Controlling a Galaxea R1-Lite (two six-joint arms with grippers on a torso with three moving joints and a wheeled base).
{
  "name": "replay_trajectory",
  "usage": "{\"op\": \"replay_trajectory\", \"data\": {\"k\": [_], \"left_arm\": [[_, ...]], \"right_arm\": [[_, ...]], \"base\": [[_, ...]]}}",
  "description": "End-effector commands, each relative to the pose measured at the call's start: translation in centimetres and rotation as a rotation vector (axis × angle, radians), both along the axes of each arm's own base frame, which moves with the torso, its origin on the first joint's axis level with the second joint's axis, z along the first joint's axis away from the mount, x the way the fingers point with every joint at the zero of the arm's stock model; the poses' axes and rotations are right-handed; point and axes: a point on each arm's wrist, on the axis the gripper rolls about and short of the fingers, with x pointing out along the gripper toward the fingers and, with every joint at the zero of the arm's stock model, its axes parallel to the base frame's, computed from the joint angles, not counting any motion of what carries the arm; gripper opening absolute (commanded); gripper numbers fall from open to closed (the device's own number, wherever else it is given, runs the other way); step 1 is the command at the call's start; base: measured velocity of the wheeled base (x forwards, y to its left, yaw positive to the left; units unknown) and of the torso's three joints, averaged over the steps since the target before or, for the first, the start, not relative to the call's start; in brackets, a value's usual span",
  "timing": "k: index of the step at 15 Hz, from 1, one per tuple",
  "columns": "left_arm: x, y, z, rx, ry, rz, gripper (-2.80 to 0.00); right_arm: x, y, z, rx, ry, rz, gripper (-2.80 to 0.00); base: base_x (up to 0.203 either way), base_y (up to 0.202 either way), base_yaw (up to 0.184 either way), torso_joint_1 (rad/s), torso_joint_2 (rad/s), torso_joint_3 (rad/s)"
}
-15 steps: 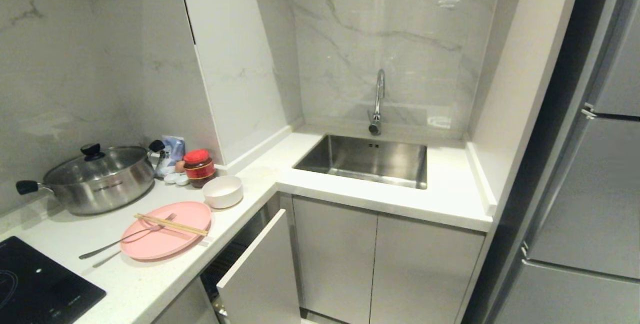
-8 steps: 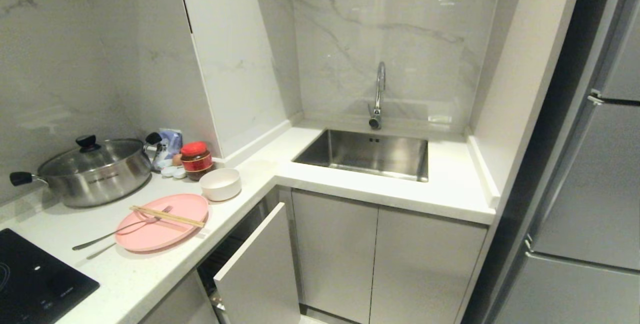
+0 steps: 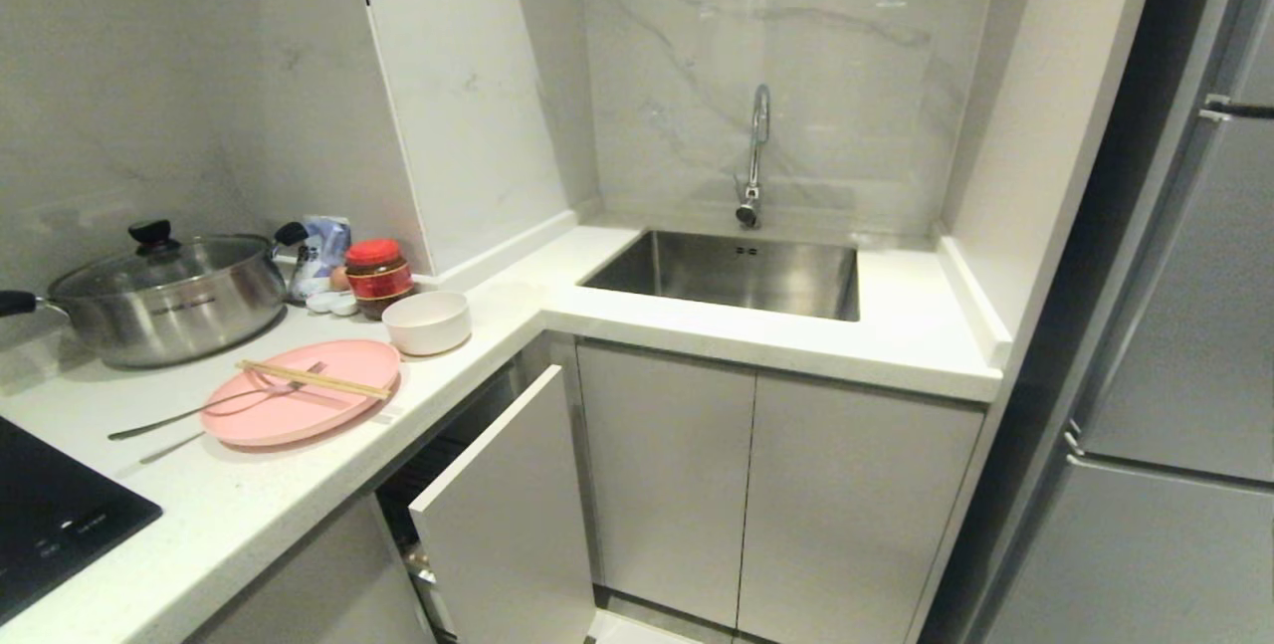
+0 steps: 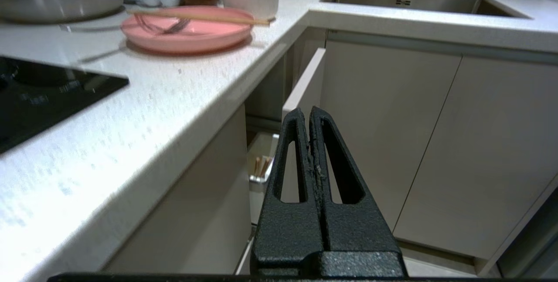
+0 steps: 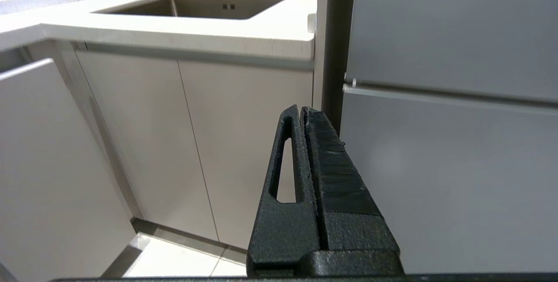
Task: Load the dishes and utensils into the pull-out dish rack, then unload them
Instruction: Open the cupboard
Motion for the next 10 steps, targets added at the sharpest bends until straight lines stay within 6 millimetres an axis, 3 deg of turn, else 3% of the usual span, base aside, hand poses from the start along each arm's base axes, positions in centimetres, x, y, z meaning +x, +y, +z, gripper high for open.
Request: {"op": "replay_trajectory", "data": {"k": [1,8,10], "left_arm": [[0.10,0.00,-0.34,0.000,0.013,0.000,-2.80],[0.10,0.00,-0.33,0.000,0.013,0.000,-2.80],[0.10,0.00,-0.35,0.000,0.013,0.000,-2.80]], "right_arm": [[0.22,0.00,-0.72,0.000,0.026,0.000,-2.80],[0.22,0.00,-0.72,-0.001,0.026,0.000,-2.80],[0.22,0.00,-0.72,-0.001,0.026,0.000,-2.80]], "base": [[0.000,0.000,0.000,-0.243,0.53,0.292],[0.000,0.000,0.000,-0.227,0.51,0.273],[0.000,0.000,0.000,-0.118,0.27,0.153]]}}
